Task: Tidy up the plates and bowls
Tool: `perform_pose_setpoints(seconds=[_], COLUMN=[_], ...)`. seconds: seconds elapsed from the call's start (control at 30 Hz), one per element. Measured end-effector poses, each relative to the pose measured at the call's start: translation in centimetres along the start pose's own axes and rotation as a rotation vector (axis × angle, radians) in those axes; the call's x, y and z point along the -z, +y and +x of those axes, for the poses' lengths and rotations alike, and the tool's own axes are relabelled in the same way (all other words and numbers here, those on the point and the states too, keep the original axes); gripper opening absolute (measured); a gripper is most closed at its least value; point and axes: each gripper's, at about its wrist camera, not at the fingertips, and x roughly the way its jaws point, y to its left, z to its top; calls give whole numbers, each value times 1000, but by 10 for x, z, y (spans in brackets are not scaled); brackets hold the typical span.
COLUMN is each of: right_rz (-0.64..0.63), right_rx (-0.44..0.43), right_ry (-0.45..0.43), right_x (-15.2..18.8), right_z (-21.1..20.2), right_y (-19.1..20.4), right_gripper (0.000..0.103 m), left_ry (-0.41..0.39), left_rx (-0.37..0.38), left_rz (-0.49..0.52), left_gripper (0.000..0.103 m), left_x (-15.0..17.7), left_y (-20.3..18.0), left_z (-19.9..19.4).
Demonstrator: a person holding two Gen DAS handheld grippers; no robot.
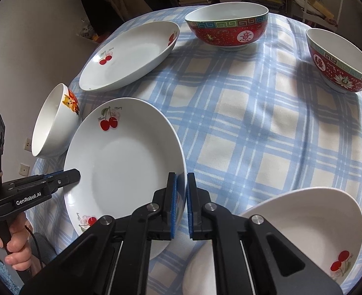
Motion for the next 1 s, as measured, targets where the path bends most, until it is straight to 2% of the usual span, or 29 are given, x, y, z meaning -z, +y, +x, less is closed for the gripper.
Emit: perform_pose_setpoints(seconds=[0.17,0.53,1.0], right_rz=[3,25,74], right_rx=[-3,-4,93], right_ry=[-1,-34,-51], right_x=[3,2,23], right_z=[-4,-40,-99], right_y=[-1,-13,-67], right_gripper=[9,8,9], left_ry=[-18,-50,-29], left_rx=[-32,-6,35], left_rz=[40,91,174], left_gripper=[13,12,13], left_x=[0,1,20], left_y=[-10,-32,-112], left_z=[-10,-33,-43])
